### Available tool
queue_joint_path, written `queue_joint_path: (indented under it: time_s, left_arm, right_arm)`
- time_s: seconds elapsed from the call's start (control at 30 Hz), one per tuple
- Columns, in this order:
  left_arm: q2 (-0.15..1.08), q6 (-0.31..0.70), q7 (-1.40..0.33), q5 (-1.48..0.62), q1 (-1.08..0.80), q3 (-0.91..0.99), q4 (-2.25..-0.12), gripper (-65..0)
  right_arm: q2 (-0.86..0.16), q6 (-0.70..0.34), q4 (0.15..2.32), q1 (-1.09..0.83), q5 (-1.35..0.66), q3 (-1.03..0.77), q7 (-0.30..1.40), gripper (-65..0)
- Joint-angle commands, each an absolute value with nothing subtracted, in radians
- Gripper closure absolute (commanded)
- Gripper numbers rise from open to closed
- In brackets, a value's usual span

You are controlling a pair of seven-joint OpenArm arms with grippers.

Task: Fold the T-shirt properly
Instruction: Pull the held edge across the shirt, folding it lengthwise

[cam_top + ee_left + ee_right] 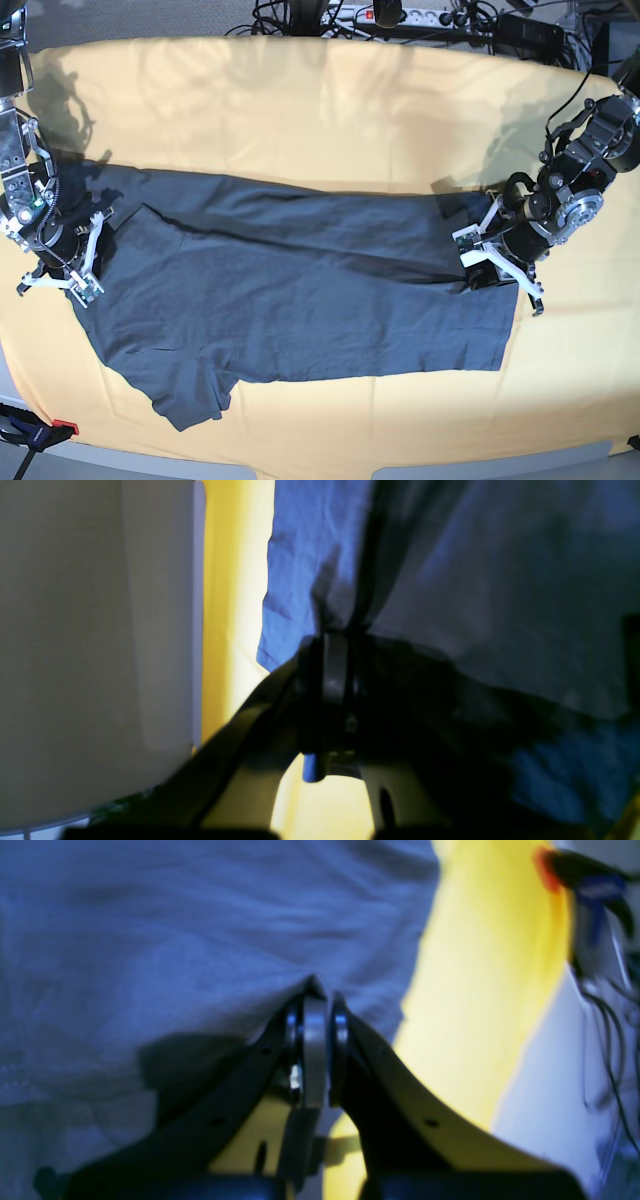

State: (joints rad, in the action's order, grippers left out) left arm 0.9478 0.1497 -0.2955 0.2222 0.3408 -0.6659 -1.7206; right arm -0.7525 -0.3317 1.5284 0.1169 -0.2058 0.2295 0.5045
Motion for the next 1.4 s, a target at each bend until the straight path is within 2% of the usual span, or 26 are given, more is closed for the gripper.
queue_joint_path:
  time_s: [0.0,0.17,0.2,0.3,0.33,0.37,0.4,0.47,0.5,0.63,0.7,0.77,0.9,1.0,1.2,1.37]
  left_arm:
    - [0.966,0.139,-0.284,0.224,0.367,-0.653,-1.732,0.0]
    - [0.964,0.139,-0.263,0.212,0.38,-0.653,-1.732,0.0]
    - [0.964,0.139,-0.263,0.194,0.38,-0.653,-1.732,-0.4]
    - [0.965,0.138,-0.284,0.157,0.384,-0.653,-1.732,-25.6]
    - [0.965,0.135,-0.302,0.144,0.391,-0.653,-1.732,-34.7]
    - [0.965,0.135,-0.326,0.114,0.401,-0.653,-1.732,-41.5]
    - [0.967,0.135,-0.347,0.083,0.414,-0.653,-1.732,-45.1]
    - [0.974,0.153,-0.379,0.027,0.441,-0.653,-1.733,-45.5]
    - [0.984,0.193,-0.393,-0.009,0.452,-0.653,-1.737,-45.5]
    - [1.057,0.494,-0.418,-0.18,0.459,-0.653,-1.784,-45.5]
    - [1.092,0.619,-0.427,-0.237,0.448,-0.653,-1.8,-45.5]
    - [1.114,0.698,-0.427,-0.246,0.43,-0.653,-1.8,-45.5]
    - [1.127,0.698,-0.427,-0.24,0.363,-0.653,-1.799,-45.5]
    - [1.127,0.698,-0.413,-0.152,0.312,-0.653,-1.799,-45.5]
    - [1.127,0.541,-0.31,0.086,0.244,-0.653,-1.768,-45.5]
    - [1.108,0.432,-0.258,0.188,0.244,-0.653,-1.688,-45.5]
  right_arm:
    - [-0.776,-0.314,1.54,0.139,-0.205,0.219,0.493,0.0]
    - [-0.776,-0.321,1.54,0.139,-0.205,0.219,0.48,0.0]
    - [-0.776,-0.319,1.54,0.144,-0.205,0.219,0.481,-8.4]
    - [-0.776,-0.282,1.54,0.163,-0.206,0.219,0.496,-39.6]
    - [-0.776,-0.271,1.54,0.177,-0.215,0.219,0.52,-45.6]
    - [-0.776,-0.27,1.54,0.194,-0.24,0.218,0.546,-46.9]
    - [-0.779,-0.271,1.542,0.211,-0.272,0.216,0.564,-46.7]
    - [-0.786,-0.317,1.551,0.237,-0.345,0.215,0.588,-46.7]
    - [-0.792,-0.358,1.563,0.244,-0.377,0.215,0.596,-46.6]
    - [-0.813,-0.556,1.645,0.231,-0.569,0.215,0.729,-46.5]
    - [-0.813,-0.608,1.688,0.208,-0.646,0.215,0.806,-46.5]
    - [-0.812,-0.63,1.716,0.176,-0.702,0.215,0.853,-46.5]
    - [-0.812,-0.634,1.744,0.095,-0.707,0.215,0.859,-46.5]
    - [-0.812,-0.632,1.752,0.041,-0.706,0.215,0.857,-46.5]
    - [-0.811,-0.632,1.753,-0.031,-0.706,0.215,0.858,-46.5]
    - [-0.812,-0.625,1.752,-0.044,-0.698,0.215,0.862,-46.5]
